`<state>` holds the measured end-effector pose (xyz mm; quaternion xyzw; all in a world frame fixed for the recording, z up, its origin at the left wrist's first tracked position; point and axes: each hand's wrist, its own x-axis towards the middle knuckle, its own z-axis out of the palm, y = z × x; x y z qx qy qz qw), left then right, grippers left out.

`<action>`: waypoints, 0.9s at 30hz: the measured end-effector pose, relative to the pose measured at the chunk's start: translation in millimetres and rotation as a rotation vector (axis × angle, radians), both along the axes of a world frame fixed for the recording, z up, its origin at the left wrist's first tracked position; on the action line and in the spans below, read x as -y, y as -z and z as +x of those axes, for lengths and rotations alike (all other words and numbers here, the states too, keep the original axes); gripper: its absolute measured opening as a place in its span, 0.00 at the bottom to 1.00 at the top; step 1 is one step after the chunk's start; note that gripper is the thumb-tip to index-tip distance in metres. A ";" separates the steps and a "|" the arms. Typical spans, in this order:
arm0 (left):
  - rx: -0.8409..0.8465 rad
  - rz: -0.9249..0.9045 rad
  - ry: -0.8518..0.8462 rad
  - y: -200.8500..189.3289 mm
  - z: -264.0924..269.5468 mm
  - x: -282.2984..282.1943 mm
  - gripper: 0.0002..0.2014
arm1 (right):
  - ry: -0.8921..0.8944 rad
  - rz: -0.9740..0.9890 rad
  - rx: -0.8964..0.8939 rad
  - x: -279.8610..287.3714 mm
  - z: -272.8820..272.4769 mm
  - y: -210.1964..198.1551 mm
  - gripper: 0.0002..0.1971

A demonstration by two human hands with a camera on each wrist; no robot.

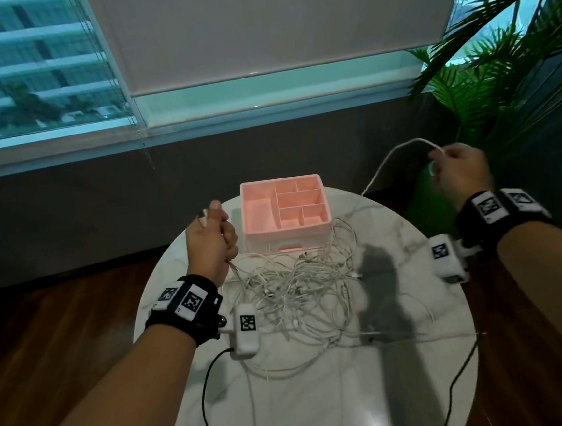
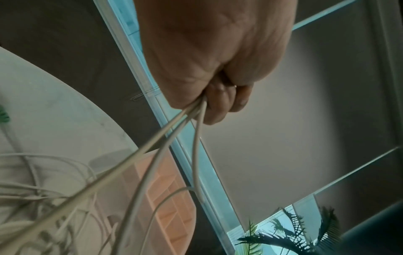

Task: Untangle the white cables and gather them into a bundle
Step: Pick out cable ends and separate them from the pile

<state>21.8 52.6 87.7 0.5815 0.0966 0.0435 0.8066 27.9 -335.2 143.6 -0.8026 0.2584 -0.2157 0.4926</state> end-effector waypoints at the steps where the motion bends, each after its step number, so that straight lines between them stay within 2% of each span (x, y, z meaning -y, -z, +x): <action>1: 0.010 -0.029 0.007 -5.4 0.9 -0.1 0.18 | 0.051 -0.092 -0.071 21.1 -6.0 1.8 0.10; 3: 0.023 -0.059 0.026 -13.8 1.4 2.3 0.21 | 0.114 -0.234 -0.243 54.0 -18.1 13.2 0.15; 6: 0.030 -0.081 0.058 -17.8 -0.7 12.6 0.22 | 0.112 -0.313 -0.531 73.1 -31.9 42.5 0.16; 8: 0.035 -0.092 0.079 -15.9 -2.9 20.8 0.22 | 0.116 -0.327 -0.705 64.3 -38.1 59.1 0.16; 10: 0.031 -0.086 0.100 -13.0 -4.5 28.2 0.23 | 0.094 -0.357 -0.798 44.0 -41.3 69.4 0.22; 11: 0.028 -0.082 0.111 -12.0 -4.9 31.5 0.23 | 0.057 -0.383 -0.789 30.9 -40.9 73.2 0.27; 13: 0.023 -0.085 0.139 -10.7 -5.9 37.3 0.24 | -0.149 -0.389 -0.611 -2.7 -37.4 76.7 0.34; 15: 0.024 -0.097 0.172 -10.5 -6.6 41.6 0.23 | -0.417 -0.274 -0.358 -49.5 -38.6 70.9 0.30; 16: 0.021 -0.107 0.186 -11.1 -7.4 43.3 0.23 | -0.543 -0.213 -0.293 -75.5 -40.8 65.5 0.27; 18: 0.019 -0.138 0.207 -13.1 -9.1 46.0 0.23 | -0.789 -0.159 -0.254 -126.2 -47.8 51.1 0.26; 20: 0.024 -0.160 0.219 -17.4 -11.6 46.7 0.23 | -0.991 -0.170 -0.271 -165.4 -51.8 44.7 0.30; 21: 0.028 -0.168 0.218 -20.0 -12.5 45.9 0.23 | -1.058 -0.201 -0.286 -180.9 -52.4 45.1 0.32; 24: 0.045 -0.197 0.216 -27.3 -12.8 39.9 0.23 | -1.100 -0.265 -0.250 -208.2 -54.4 56.5 0.35; 25: 0.052 -0.207 0.216 -29.2 -12.4 37.7 0.23 | -1.111 -0.278 -0.223 -213.9 -55.6 61.6 0.31; 27: 0.065 -0.223 0.214 -31.4 -11.6 33.5 0.23 | -1.109 -0.358 -0.208 -220.6 -55.8 68.9 0.17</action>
